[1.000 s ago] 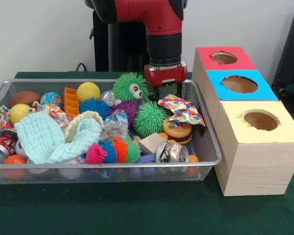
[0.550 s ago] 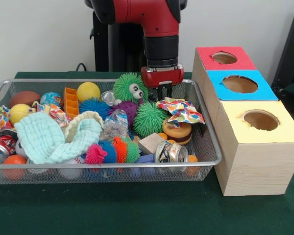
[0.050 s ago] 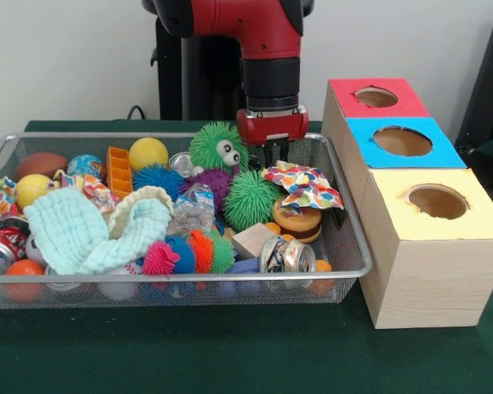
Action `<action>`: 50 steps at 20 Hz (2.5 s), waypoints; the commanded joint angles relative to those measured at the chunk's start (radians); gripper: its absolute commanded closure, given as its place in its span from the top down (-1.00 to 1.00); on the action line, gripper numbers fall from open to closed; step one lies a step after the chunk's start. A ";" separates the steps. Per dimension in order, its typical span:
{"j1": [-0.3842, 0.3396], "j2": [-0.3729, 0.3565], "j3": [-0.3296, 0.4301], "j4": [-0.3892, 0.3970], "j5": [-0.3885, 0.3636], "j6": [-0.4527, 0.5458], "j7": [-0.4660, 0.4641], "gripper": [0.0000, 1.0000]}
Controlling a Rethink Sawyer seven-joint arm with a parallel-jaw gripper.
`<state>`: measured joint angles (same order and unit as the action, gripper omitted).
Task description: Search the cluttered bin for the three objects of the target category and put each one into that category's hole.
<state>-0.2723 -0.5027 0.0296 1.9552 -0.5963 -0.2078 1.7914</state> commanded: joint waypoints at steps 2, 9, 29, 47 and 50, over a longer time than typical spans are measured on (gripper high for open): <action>-0.047 -0.235 0.130 0.114 0.077 0.243 0.106 -1.00; -0.088 -0.560 0.240 0.299 0.255 0.487 0.068 -1.00; 0.103 -0.514 0.160 0.328 0.382 0.405 0.245 -1.00; 0.262 -0.367 0.059 0.334 0.540 0.204 0.246 -1.00; 0.259 -0.325 0.048 0.328 0.529 0.147 0.236 -1.00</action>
<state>0.0187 -0.9339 0.1112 2.2717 -0.0963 0.0423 1.7925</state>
